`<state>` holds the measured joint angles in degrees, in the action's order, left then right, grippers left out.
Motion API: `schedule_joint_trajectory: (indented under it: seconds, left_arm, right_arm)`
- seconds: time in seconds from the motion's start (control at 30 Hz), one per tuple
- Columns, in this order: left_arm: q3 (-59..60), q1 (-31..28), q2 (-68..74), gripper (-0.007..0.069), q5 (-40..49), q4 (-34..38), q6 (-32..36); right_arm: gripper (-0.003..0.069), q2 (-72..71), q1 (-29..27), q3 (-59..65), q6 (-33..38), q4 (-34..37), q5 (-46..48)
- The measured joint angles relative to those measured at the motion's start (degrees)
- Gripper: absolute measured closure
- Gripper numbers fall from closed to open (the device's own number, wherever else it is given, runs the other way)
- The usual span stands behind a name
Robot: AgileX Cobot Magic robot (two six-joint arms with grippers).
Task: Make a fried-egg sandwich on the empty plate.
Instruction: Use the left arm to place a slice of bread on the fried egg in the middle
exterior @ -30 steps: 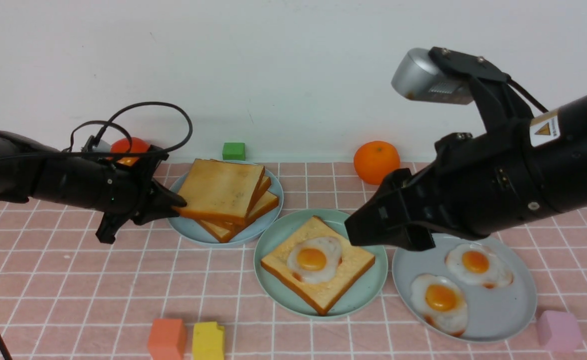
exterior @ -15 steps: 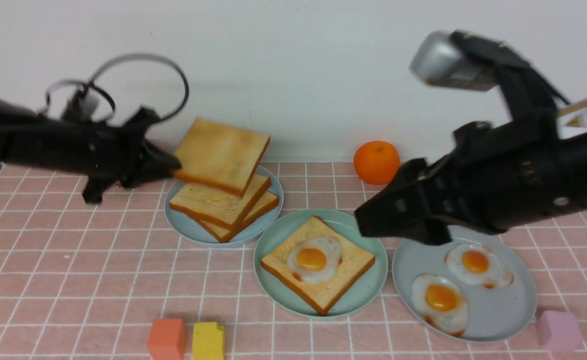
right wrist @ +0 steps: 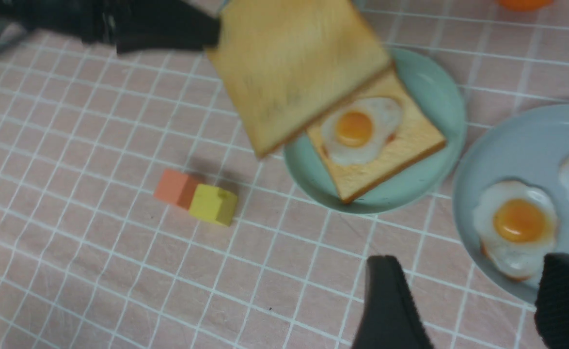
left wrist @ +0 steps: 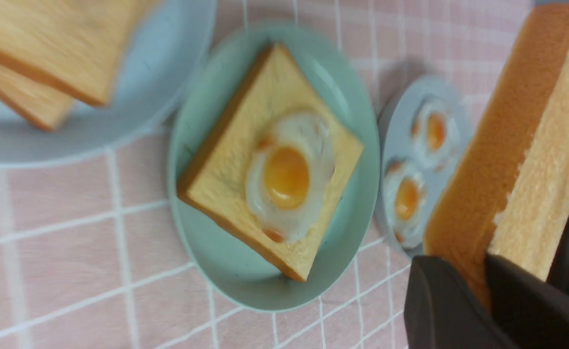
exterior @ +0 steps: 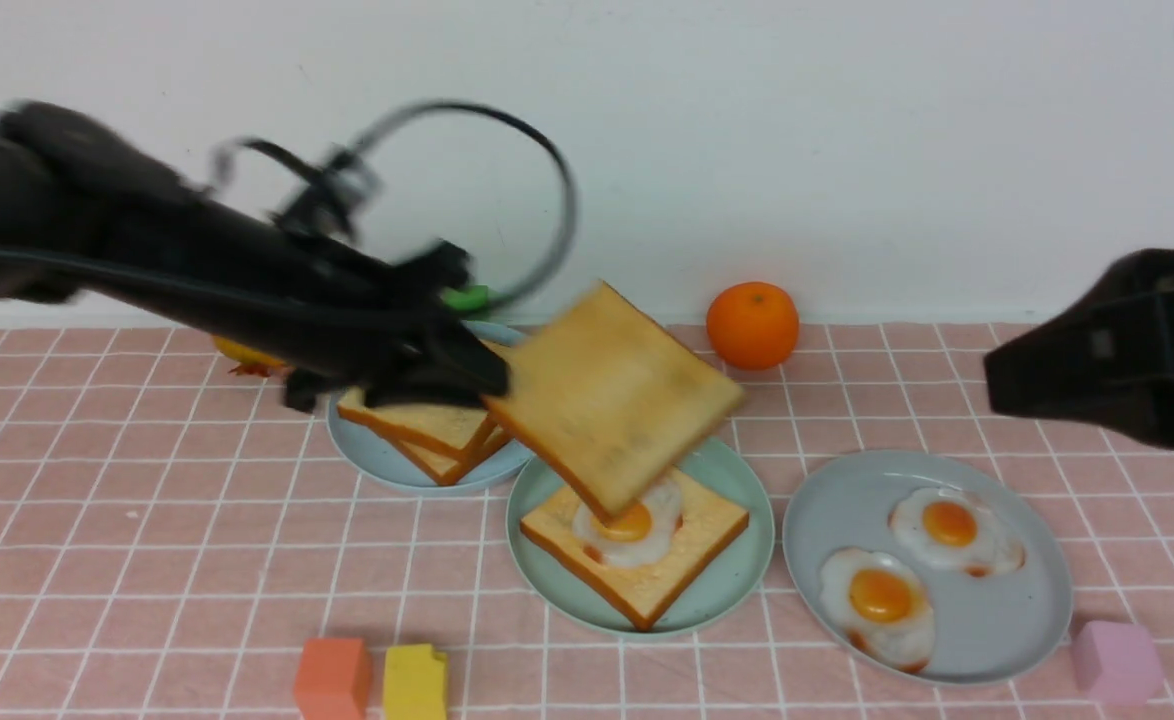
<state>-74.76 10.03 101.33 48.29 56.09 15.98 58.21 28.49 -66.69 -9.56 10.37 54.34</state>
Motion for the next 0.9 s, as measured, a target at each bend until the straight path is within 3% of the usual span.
schedule_joint_trajectory:
  seconds: [0.37,0.53,0.9]
  left_arm:
    - [0.0,1.6,9.8,0.0511,-3.0,1.4,2.4]
    - [0.0,1.6,13.2,0.0511,-4.6,5.9,2.4]
    - [0.0,1.6,14.3,0.0518,-4.9,5.8,1.9]
  right_arm:
    - [0.0227,-0.7,-0.1,0.0,-0.7,-0.1,0.0]
    - [0.0227,-0.7,-0.1,0.0,-0.7,-0.1,0.0]
    - [0.0227,-0.7,-0.1,0.0,-0.7,-0.1,1.3]
